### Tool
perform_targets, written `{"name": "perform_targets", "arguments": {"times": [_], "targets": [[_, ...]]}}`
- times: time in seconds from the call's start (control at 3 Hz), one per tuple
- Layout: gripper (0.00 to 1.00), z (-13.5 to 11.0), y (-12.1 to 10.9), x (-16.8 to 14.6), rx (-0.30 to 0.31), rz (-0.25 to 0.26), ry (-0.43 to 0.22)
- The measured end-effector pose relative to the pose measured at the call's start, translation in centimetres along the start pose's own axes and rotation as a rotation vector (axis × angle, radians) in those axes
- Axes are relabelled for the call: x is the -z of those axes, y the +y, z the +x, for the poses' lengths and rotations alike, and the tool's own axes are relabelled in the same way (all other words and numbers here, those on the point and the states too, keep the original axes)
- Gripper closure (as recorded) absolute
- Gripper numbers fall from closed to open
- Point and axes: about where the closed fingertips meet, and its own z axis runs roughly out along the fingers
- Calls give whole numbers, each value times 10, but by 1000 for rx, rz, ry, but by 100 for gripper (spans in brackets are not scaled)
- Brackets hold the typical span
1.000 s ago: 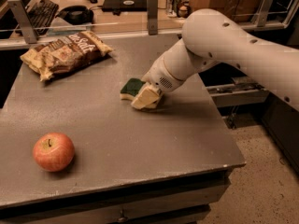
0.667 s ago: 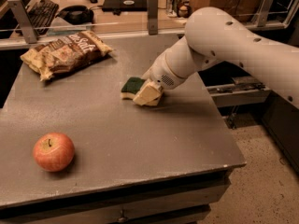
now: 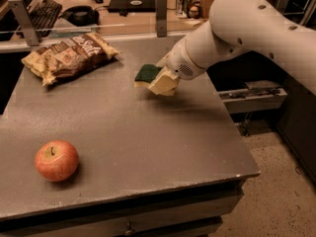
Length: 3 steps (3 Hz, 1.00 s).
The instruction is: Move sponge near brown chip bag
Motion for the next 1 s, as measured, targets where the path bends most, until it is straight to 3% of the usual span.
{"name": "perform_targets", "arguments": {"times": [0.33, 1.0], "targets": [[100, -4, 3, -4, -1, 0, -10], [100, -58, -26, -67, 62, -3, -66]]}}
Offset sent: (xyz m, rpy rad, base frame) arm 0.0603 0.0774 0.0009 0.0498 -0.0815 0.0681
